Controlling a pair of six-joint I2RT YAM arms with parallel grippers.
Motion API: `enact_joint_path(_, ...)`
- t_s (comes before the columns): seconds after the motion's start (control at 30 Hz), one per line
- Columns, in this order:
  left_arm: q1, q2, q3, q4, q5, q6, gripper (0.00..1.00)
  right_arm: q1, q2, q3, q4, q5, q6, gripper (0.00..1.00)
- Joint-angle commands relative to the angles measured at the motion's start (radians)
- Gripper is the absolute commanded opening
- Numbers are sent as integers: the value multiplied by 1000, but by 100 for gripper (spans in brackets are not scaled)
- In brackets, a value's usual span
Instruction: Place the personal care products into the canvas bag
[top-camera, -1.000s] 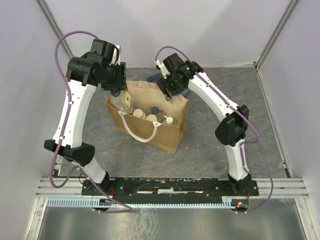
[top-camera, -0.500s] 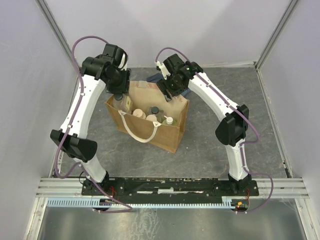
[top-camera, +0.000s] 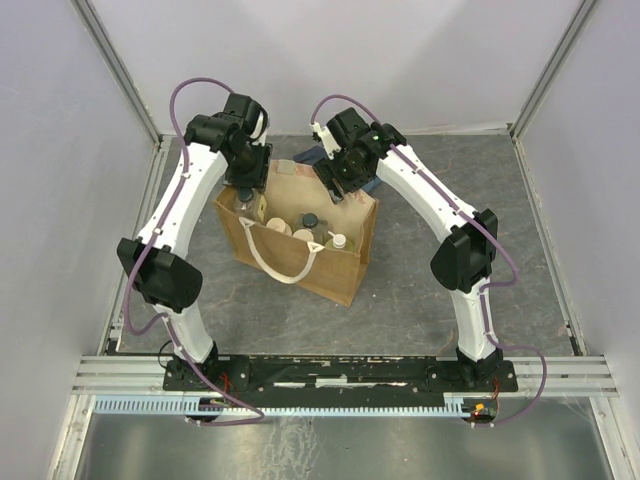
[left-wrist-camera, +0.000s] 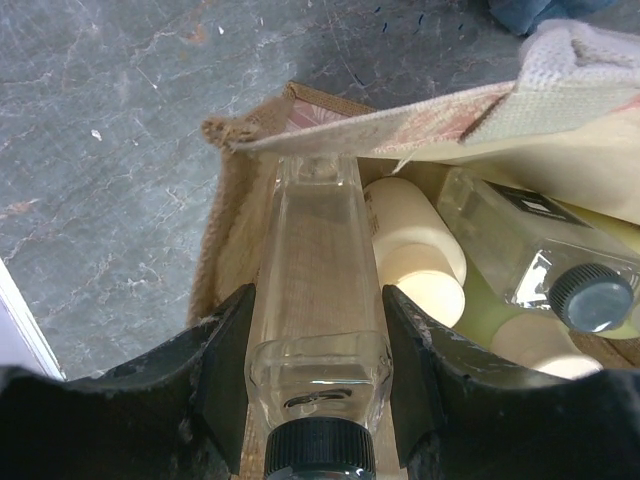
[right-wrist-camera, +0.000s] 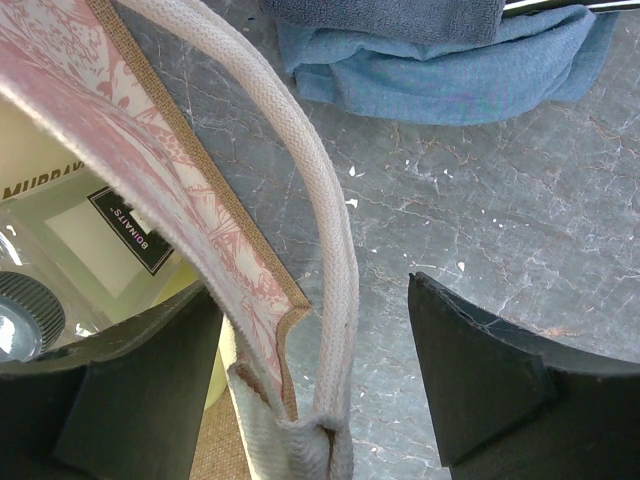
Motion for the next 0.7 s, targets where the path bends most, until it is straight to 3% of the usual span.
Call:
enact_joint_path(0.0,7,-5,-22,122,9,60,3,-4,-49,24,-3,14,-11,81)
enact_joint_path(0.43,9,6,-206,205,101,54,4,-4,-45,23,-5,35,-18,81)
enact_joint_path(0.67,8,5,-215,224,116,54,41,-4,-41,22,-5,37,-20,81)
